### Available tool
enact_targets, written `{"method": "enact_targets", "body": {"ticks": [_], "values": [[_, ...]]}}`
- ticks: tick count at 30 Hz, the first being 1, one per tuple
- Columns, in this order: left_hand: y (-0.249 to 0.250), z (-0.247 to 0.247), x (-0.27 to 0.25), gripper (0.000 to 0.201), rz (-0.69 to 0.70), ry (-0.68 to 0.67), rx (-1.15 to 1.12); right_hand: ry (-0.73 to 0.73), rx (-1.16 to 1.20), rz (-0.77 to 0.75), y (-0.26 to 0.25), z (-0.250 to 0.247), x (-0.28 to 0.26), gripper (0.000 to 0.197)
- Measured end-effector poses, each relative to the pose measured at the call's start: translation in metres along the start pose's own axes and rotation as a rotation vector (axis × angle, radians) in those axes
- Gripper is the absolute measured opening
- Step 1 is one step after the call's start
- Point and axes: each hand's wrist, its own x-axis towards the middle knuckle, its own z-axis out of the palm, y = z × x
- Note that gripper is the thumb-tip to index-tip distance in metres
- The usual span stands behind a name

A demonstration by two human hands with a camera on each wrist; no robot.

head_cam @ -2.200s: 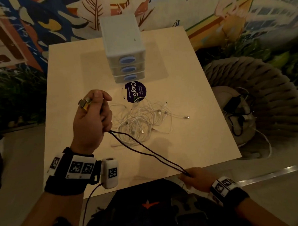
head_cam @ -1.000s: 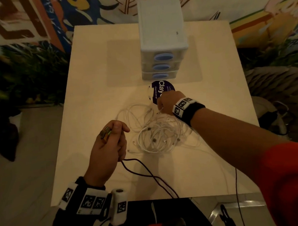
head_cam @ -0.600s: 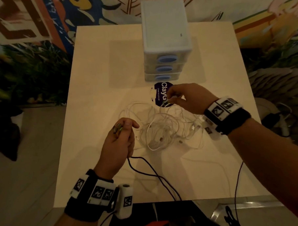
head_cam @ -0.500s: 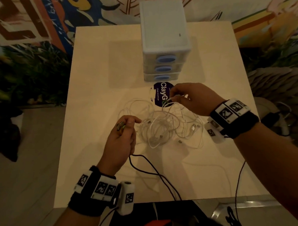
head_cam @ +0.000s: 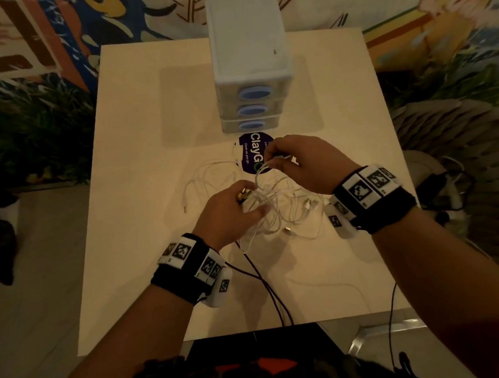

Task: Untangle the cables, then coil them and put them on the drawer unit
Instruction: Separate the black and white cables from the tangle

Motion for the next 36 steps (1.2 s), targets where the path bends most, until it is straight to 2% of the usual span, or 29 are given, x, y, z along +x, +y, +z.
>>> {"method": "enact_targets", "body": {"ticks": [3,6,10,14,16,18,21,26,32,36], "values": [[-0.005,0.005,0.005,0.018,0.037,0.037,0.045,-0.028,-0.028,0.019,0.000,-0.003,0.002,0.017],[-0.008,0.006,0.007,0.017,0.063,0.062,0.004,-0.037,-0.058,0.016,0.002,-0.004,0.004,0.022],[-0.012,0.004,0.005,0.030,0.010,0.020,-0.174,0.006,-0.079,0.044,0.003,-0.005,0.009,0.024],[-0.013,0.005,0.004,0.020,0.013,-0.004,-0.289,0.003,-0.063,0.047,0.006,-0.004,0.015,0.024],[-0.008,0.008,0.005,0.013,-0.016,-0.018,-0.452,-0.010,-0.050,0.048,0.006,-0.002,0.017,0.024],[-0.005,0.010,0.006,0.013,-0.015,0.022,-0.525,-0.021,-0.033,0.055,0.005,-0.001,0.019,0.024],[0.000,0.008,0.003,0.022,0.031,0.066,-0.469,-0.060,-0.019,0.085,0.006,0.000,0.023,0.026],[-0.008,0.002,0.006,0.018,0.013,0.134,-0.361,-0.135,-0.127,0.062,0.010,-0.002,0.024,0.034],[-0.003,-0.001,0.008,0.020,0.054,0.030,-0.276,-0.227,-0.132,0.032,0.000,0.003,0.030,0.034],[0.002,0.000,0.009,0.028,0.065,0.034,-0.251,-0.150,-0.073,-0.003,-0.005,0.008,0.030,0.026]]}}
